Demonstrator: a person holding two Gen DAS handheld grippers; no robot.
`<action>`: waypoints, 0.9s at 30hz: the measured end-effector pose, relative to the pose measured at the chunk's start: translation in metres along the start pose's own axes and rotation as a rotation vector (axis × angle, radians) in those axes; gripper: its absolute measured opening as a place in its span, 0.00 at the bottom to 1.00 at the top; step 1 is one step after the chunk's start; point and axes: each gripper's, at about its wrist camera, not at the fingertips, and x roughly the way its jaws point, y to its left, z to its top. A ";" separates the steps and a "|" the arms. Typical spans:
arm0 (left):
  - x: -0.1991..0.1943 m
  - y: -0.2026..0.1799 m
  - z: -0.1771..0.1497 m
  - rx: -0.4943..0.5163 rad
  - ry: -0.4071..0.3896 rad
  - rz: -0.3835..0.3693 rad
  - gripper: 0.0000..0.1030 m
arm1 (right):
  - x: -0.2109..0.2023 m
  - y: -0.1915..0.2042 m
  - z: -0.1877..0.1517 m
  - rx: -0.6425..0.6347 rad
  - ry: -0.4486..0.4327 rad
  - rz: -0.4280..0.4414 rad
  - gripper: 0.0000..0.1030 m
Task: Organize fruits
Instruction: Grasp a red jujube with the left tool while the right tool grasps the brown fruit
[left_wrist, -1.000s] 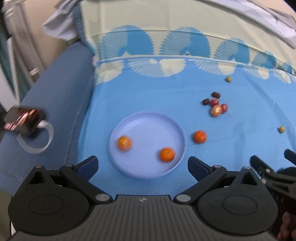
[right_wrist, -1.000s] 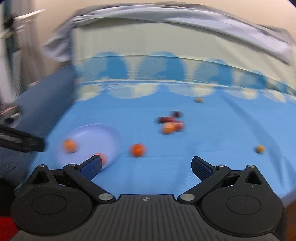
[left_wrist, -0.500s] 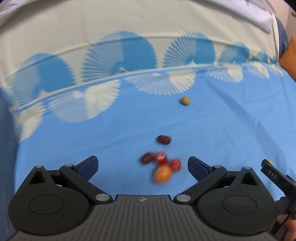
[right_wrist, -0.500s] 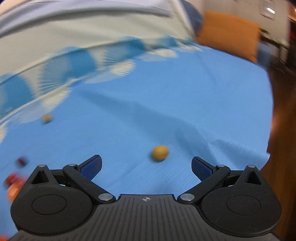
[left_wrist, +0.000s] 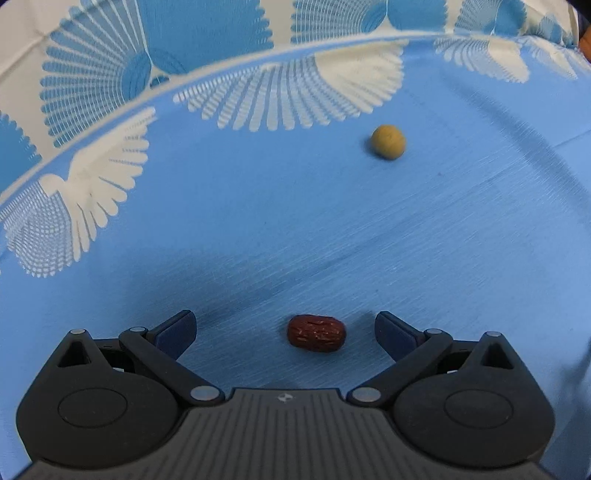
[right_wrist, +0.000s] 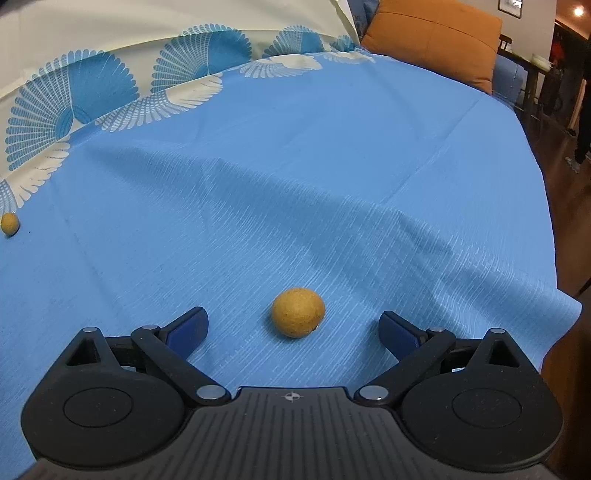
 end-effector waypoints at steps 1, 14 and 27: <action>0.001 0.002 -0.001 -0.002 -0.004 -0.005 0.96 | 0.000 0.001 0.000 -0.003 -0.003 -0.003 0.95; -0.081 0.004 -0.020 0.022 -0.153 -0.049 0.35 | -0.032 -0.006 -0.002 -0.003 -0.138 0.118 0.29; -0.247 0.090 -0.175 -0.163 -0.205 0.125 0.35 | -0.121 -0.038 0.000 -0.028 -0.212 0.239 0.29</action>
